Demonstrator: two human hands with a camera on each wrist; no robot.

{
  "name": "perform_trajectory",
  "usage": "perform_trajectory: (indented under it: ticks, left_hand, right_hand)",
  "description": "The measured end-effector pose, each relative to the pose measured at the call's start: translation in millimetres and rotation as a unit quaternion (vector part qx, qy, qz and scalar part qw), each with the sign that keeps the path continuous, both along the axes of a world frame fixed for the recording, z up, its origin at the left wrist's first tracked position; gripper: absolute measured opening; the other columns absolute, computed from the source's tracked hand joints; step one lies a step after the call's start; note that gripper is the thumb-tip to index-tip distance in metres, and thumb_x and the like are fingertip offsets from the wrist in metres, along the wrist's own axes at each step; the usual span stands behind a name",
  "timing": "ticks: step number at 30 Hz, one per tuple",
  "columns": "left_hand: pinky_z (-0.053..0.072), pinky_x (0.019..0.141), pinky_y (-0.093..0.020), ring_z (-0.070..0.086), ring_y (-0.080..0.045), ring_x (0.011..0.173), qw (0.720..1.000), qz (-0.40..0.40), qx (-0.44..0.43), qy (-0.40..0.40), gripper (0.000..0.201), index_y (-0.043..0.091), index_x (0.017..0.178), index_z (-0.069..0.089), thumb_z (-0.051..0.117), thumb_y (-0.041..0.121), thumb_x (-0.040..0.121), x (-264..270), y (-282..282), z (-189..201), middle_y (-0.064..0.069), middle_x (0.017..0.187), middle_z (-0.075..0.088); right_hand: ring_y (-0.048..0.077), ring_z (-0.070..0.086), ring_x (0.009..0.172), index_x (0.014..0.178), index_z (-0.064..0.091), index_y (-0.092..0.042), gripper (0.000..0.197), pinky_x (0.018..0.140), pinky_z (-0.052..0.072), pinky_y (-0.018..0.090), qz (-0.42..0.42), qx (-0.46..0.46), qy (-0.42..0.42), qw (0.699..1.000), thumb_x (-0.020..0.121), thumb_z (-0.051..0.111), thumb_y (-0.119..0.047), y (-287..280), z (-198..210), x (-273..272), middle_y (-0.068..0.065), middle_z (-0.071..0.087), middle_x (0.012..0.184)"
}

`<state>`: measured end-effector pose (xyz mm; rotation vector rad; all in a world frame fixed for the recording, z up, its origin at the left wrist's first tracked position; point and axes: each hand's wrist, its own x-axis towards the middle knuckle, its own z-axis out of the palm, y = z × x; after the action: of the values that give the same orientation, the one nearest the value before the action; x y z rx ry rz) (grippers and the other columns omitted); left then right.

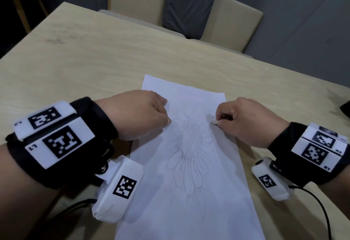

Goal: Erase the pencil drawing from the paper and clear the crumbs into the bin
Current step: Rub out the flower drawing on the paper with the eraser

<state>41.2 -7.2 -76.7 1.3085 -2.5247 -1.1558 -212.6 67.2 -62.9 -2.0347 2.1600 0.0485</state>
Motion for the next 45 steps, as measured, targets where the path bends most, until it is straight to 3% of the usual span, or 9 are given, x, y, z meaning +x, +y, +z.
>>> perform_trajectory:
  ticks: [4,7,12,17,20,29,34,38,45]
  left_hand:
    - [0.04,0.101,-0.027,0.042,0.007,0.103,1.0,0.0,-0.008,0.013,0.048,0.002,0.101,0.073,0.055,0.044,0.088,0,0,-2,0.022,0.106,0.048]
    - [0.04,0.106,-0.035,0.052,0.001,0.108,1.0,0.01,-0.002,0.015,0.045,-0.001,0.1,0.071,0.058,0.041,0.09,-1,-3,-5,0.012,0.114,0.058]
    - [0.039,0.108,-0.033,0.045,0.003,0.103,1.0,0.003,-0.007,0.01,0.049,0.002,0.101,0.073,0.055,0.045,0.086,0,-1,-2,0.024,0.106,0.043]
    - [0.037,0.087,-0.028,0.041,-0.007,0.091,1.0,0.004,0.003,0.013,0.059,0.0,0.097,0.07,0.047,0.05,0.074,-1,0,-3,0.016,0.098,0.041]
    - [0.044,0.1,-0.035,0.051,-0.01,0.095,1.0,0.013,-0.001,0.008,0.057,0.0,0.098,0.07,0.049,0.049,0.076,0,-2,-5,0.009,0.1,0.049]
    - [0.029,0.08,-0.03,0.036,-0.008,0.088,1.0,-0.001,-0.006,0.012,0.06,-0.002,0.093,0.069,0.044,0.048,0.07,-1,0,-3,0.012,0.096,0.035]
    - [0.041,0.104,-0.042,0.052,-0.015,0.113,1.0,0.008,-0.016,0.014,0.047,-0.002,0.098,0.069,0.054,0.042,0.088,-1,-1,-5,0.013,0.097,0.038]
    - [0.043,0.091,-0.037,0.043,-0.01,0.089,1.0,0.003,-0.004,0.012,0.058,-0.002,0.098,0.069,0.047,0.047,0.075,-2,1,-3,0.013,0.097,0.037]
    - [0.037,0.083,-0.034,0.038,-0.008,0.09,1.0,0.002,-0.011,0.021,0.058,0.0,0.097,0.07,0.046,0.047,0.072,-3,-1,-5,0.012,0.096,0.037]
  right_hand:
    - [0.011,0.054,0.063,0.073,0.061,-0.024,0.017,0.056,0.044,0.033,0.015,0.01,0.001,1.0,0.09,0.059,-0.025,9,3,3,-0.003,0.06,0.059]
    - [0.011,0.054,0.062,0.072,0.061,-0.024,0.017,0.055,0.044,0.032,0.022,0.006,-0.008,1.0,0.09,0.06,-0.026,9,2,4,-0.004,0.06,0.058]
    - [0.003,0.048,0.065,0.072,0.059,-0.024,0.019,0.055,0.032,0.024,0.011,0.0,0.008,1.0,0.091,0.059,-0.027,11,2,0,-0.007,0.056,0.057]
    - [0.003,0.047,0.066,0.072,0.059,-0.025,0.018,0.055,0.031,0.024,0.017,-0.005,-0.004,1.0,0.09,0.06,-0.025,15,1,3,-0.008,0.057,0.058]
    - [0.005,0.047,0.065,0.071,0.058,-0.024,0.019,0.054,0.034,0.027,0.022,-0.009,0.001,1.0,0.09,0.059,-0.022,17,1,6,-0.006,0.056,0.056]
    - [0.011,0.054,0.061,0.074,0.061,-0.022,0.013,0.055,0.043,0.029,0.027,-0.018,-0.012,0.999,0.087,0.059,-0.024,2,6,16,-0.006,0.06,0.06]
    - [0.012,0.055,0.062,0.074,0.061,-0.021,0.012,0.056,0.045,0.033,0.046,0.005,0.0,0.999,0.086,0.057,-0.023,1,1,23,-0.004,0.062,0.059]
    - [0.01,0.052,0.059,0.074,0.06,-0.021,0.015,0.053,0.038,0.029,0.031,-0.013,0.003,0.999,0.088,0.059,-0.024,0,3,19,-0.005,0.059,0.057]
    - [0.012,0.053,0.06,0.074,0.06,-0.02,0.015,0.054,0.04,0.03,0.041,-0.015,0.006,0.999,0.088,0.06,-0.024,-3,1,21,-0.005,0.06,0.057]
